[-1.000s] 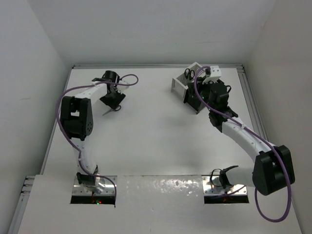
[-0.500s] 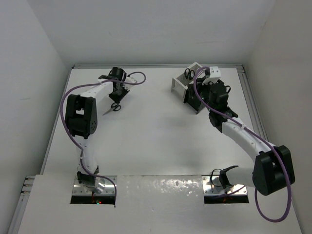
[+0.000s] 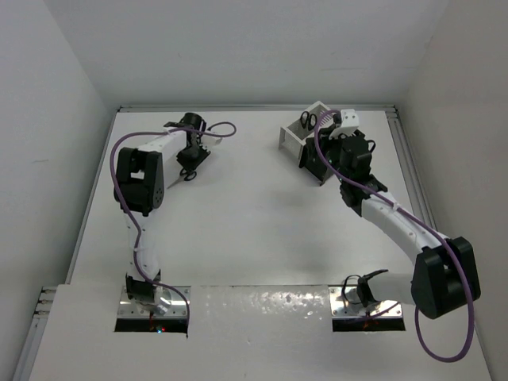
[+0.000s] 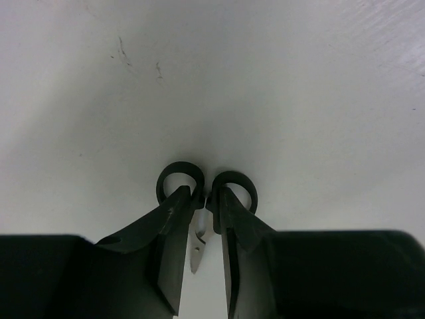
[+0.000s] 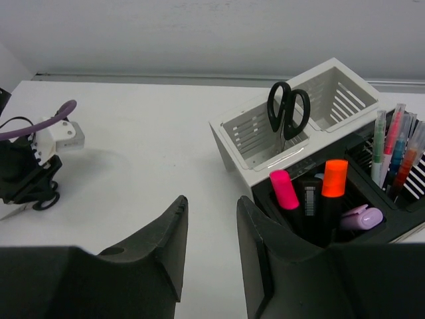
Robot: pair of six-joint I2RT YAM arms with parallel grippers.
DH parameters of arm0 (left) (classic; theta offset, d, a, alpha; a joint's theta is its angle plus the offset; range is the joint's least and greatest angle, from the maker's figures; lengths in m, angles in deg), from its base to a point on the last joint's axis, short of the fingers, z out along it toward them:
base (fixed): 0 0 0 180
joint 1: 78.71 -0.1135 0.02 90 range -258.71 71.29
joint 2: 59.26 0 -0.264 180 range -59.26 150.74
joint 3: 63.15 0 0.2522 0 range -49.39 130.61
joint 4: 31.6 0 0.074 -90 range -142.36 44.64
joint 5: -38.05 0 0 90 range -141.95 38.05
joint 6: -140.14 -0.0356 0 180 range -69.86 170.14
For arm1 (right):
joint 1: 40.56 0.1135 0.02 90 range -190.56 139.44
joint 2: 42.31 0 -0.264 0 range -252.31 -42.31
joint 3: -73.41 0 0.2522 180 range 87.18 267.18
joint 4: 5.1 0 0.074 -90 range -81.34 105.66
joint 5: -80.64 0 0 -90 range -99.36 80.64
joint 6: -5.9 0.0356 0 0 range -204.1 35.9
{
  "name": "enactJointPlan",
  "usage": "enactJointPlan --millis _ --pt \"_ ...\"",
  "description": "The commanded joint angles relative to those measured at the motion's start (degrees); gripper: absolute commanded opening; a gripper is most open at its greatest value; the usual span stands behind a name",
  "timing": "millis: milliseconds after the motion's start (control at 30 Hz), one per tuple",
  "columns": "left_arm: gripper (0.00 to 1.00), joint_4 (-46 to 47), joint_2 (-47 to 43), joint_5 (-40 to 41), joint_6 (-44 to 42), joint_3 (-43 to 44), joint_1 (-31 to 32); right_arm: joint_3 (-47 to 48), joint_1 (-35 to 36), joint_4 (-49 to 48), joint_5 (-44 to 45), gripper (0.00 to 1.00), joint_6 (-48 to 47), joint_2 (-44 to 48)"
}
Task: Sort the stationery into containers
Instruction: Pick up the scissors from the center of the board.
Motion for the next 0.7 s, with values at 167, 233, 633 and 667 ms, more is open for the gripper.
enactJointPlan --millis 167,233,633,667 --pt "0.23 -4.43 4.87 -3.96 1.72 3.61 -2.91 -0.7 0.35 -0.92 1.61 0.35 -1.31 2.54" --pt "0.23 -5.06 4.44 -3.97 2.42 3.27 -3.08 -0.87 0.35 -0.92 1.97 0.35 -1.57 2.98" --pt "0.39 -8.93 6.71 0.68 7.17 3.79 -3.26 -0.87 0.27 -1.62 2.41 0.37 -1.66 3.86" --pt "0.38 -8.93 6.72 0.6 7.25 3.71 -3.17 -0.87 0.35 -1.62 2.41 0.37 -1.66 3.95"
